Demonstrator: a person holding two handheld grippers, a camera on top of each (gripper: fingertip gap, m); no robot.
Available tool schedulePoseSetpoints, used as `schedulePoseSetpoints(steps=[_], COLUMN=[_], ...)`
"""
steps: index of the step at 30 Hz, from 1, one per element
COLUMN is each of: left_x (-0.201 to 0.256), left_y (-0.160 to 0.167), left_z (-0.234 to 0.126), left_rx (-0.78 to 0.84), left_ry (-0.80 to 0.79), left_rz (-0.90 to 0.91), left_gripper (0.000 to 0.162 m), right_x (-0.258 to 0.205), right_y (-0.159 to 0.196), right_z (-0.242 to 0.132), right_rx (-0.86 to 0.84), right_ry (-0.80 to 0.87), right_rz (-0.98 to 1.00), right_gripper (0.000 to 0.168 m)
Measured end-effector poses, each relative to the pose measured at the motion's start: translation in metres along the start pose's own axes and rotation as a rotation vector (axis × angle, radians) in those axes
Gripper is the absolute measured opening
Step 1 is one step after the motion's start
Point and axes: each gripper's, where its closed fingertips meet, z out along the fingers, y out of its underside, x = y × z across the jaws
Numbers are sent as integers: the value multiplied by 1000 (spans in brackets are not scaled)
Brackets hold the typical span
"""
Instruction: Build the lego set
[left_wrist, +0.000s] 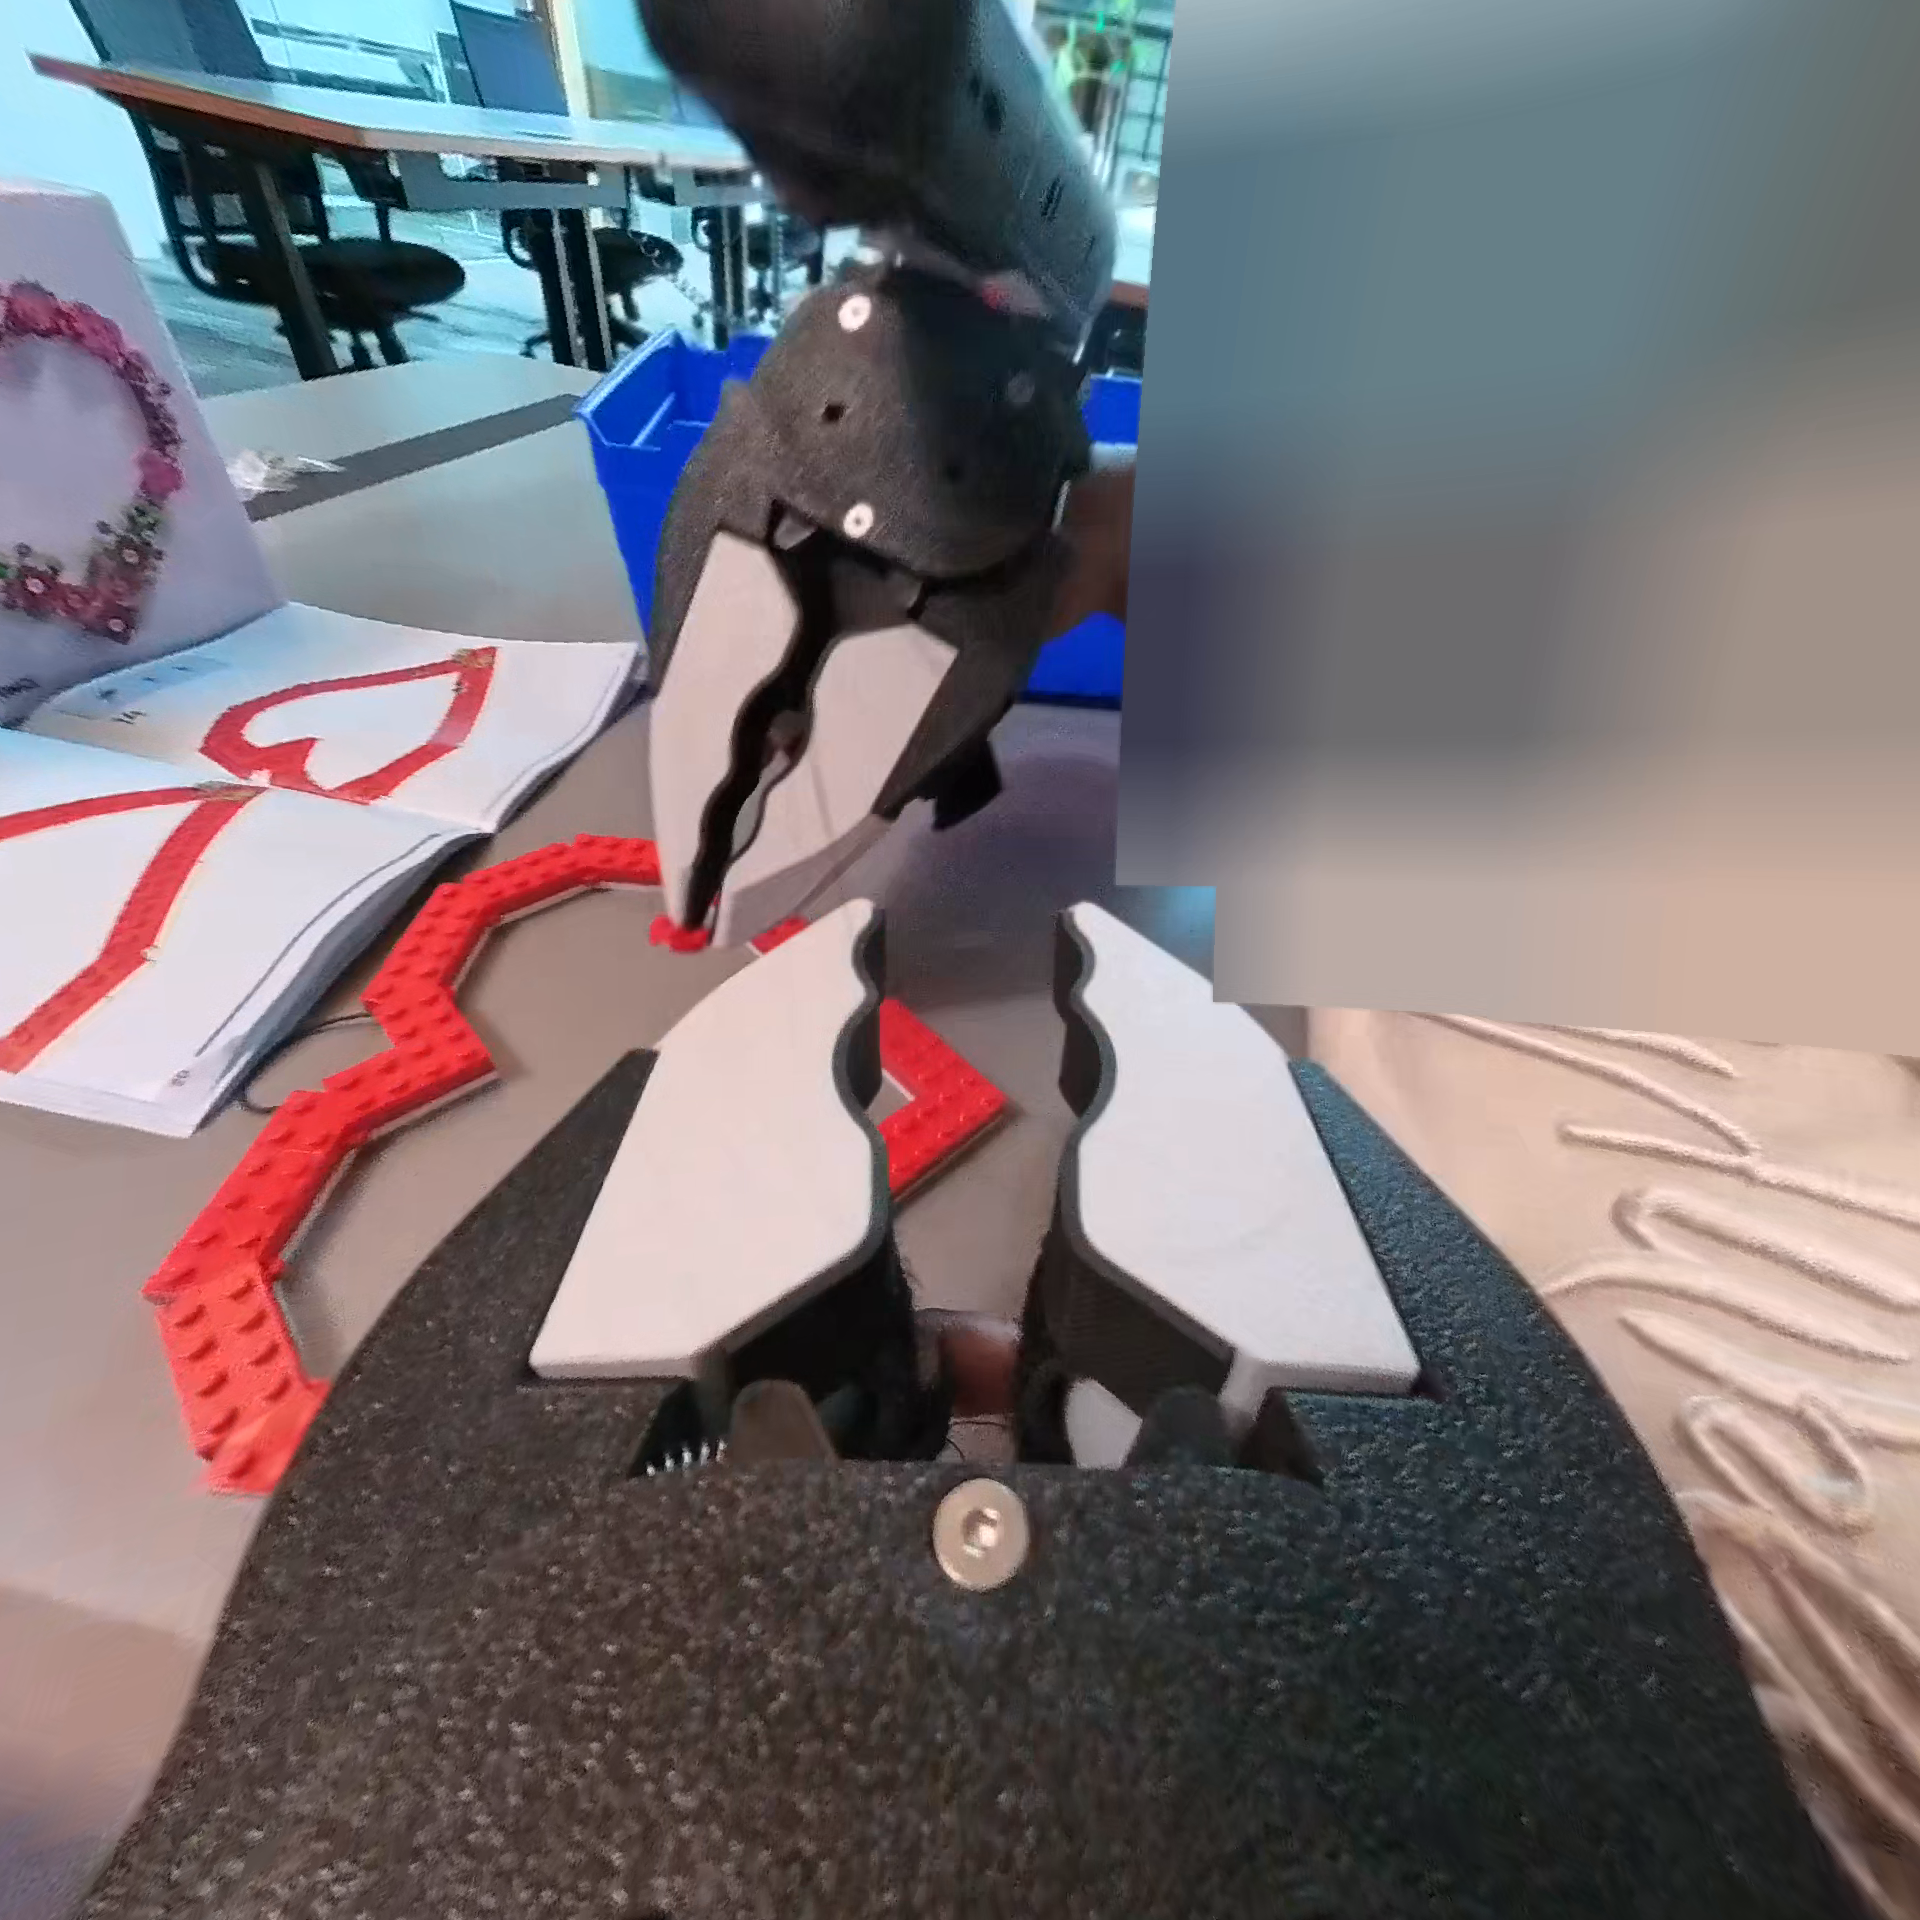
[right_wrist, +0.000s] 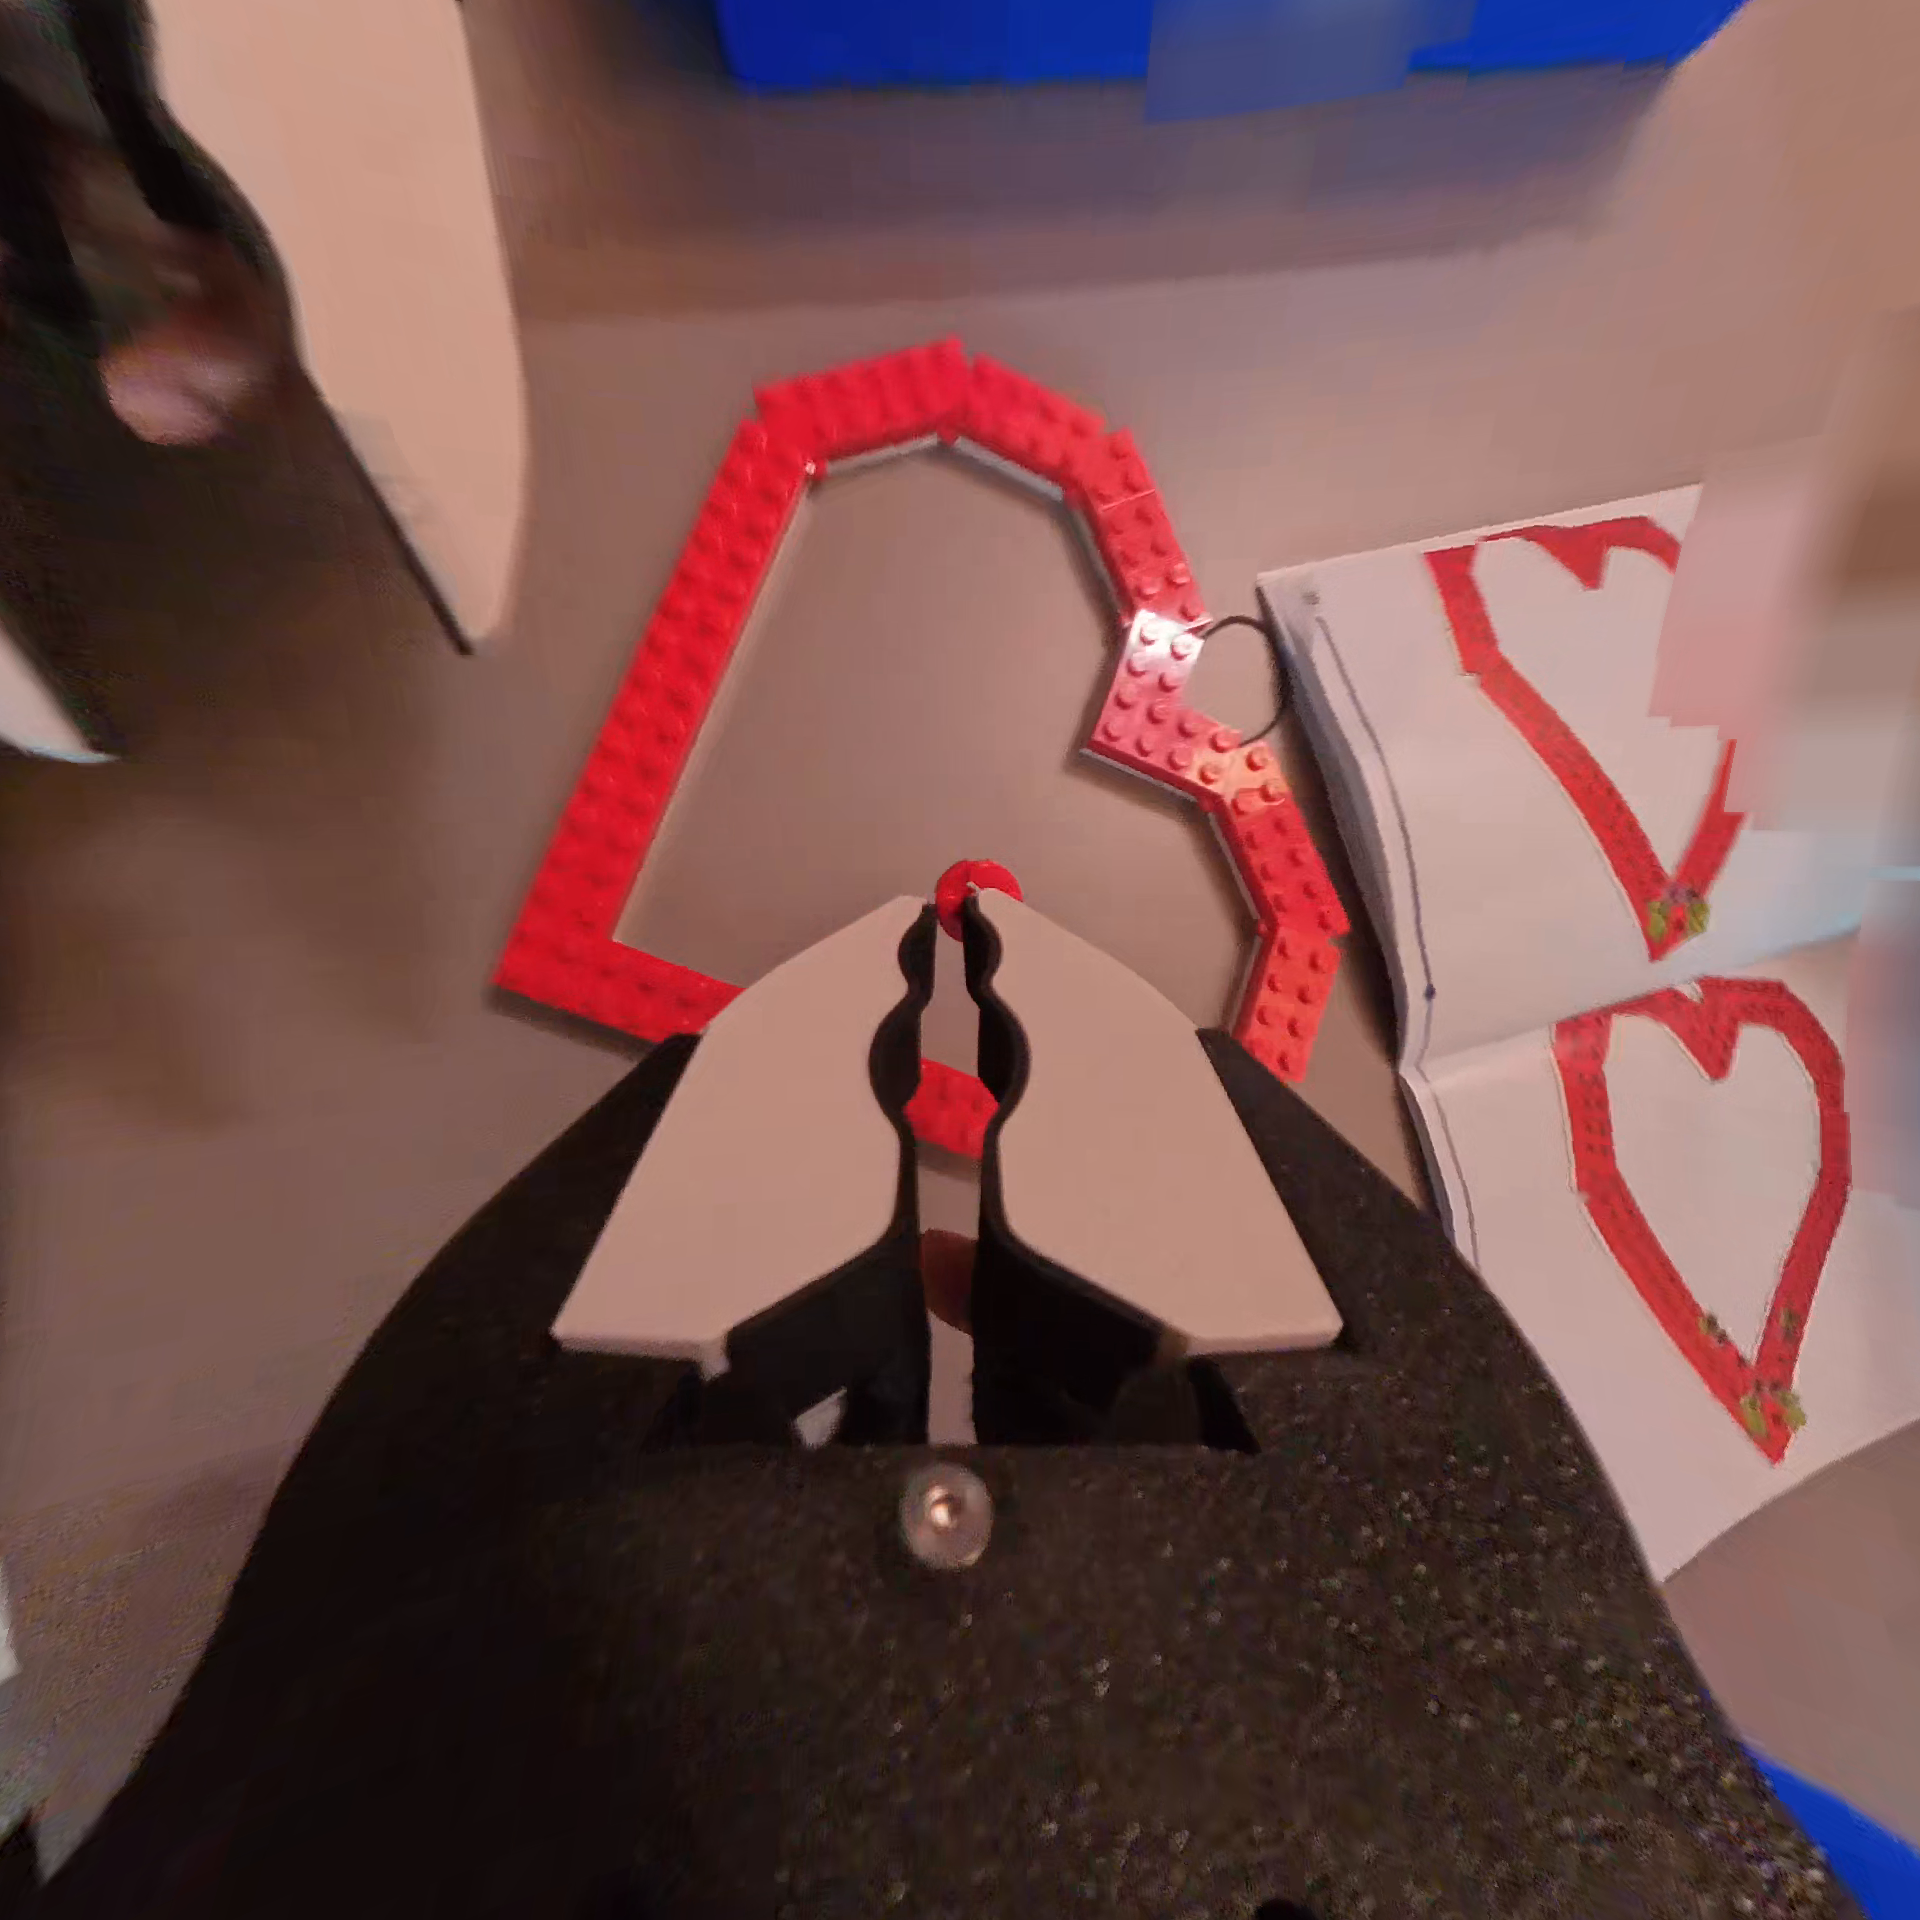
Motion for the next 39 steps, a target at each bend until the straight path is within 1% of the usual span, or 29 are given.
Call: schedulePoseSetpoints(steps=[3,5,7,8,13,17,23,27,30,33,34,36,37,39], left_x=[1,1,-2,-4,-11,-14,-22,-27,-30,-31,-32,-32,-33,-32], left_y=[5,8,9,8,12,11,8,7,-2,-10,-12,-13,-12,-10], left_z=[1,1,0,-1,-2,-2,2,6,7,7,7,8,8,8], left_rx=[19,18,18,21,14,7,-28,-18,24,69,83,104,103,92], left_ry=[24,30,24,21,9,-3,-49,-59,-50,-24,-15,2,9,19], left_rz=[-40,-56,-64,-68,-107,-115,-67,-90,-114,-140,-152,-178,-188,-195], left_gripper=[30,30,30,30,29,30,30,30,30,30,30,30,29,30], right_x=[1,1,0,0,-3,2,8,16,27,38,41,45,46,55], right_y=[7,7,6,4,-1,2,9,8,-4,-27,-37,-64,-77,-92], right_z=[16,22,24,25,21,14,4,3,-1,-17,-27,-61,-88,-156], right_rx=[-82,-106,-107,-97,-14,16,90,197,348,553,641,896,1073,1476], right_ry=[-28,-43,-66,-73,-115,-83,-54,-34,-41,-116,-163,-305,-397,-537], right_rz=[-43,-63,-71,-71,-16,30,163,277,390,510,540,578,580,572], right_gripper=[5,6,15,18,18,16,15,15,17,33,43,65,79,95])
